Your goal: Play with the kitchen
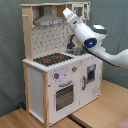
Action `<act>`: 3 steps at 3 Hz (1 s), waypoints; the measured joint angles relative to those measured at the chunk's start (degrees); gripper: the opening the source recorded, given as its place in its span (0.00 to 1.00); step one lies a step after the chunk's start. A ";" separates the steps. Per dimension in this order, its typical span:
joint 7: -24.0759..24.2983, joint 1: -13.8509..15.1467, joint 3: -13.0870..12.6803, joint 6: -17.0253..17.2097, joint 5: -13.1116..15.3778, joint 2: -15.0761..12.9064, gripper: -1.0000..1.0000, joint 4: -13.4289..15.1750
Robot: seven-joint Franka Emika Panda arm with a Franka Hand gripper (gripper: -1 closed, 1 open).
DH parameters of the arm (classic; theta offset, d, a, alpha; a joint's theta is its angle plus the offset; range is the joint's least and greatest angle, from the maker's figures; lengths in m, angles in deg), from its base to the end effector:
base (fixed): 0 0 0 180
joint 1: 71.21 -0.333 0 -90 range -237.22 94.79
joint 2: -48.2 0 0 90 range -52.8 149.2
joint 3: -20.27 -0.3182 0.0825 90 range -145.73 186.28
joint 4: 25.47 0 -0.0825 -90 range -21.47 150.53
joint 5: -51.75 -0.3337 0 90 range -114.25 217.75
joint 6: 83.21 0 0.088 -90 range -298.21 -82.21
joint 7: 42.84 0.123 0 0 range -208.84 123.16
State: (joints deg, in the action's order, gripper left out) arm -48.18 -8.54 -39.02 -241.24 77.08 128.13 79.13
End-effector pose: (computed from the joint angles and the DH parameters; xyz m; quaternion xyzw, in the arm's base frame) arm 0.3306 0.4569 0.6639 0.4280 0.3065 0.4908 0.6943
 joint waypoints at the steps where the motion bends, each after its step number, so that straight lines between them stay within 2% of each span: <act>1: 4.82 0.07 -0.59 5.01 0.00 0.63 1.00 -1.39; 3: 14.21 1.84 -2.49 13.32 0.07 0.77 1.00 -4.68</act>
State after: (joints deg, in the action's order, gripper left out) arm -33.96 -6.70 -41.51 -227.92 77.15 128.90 74.45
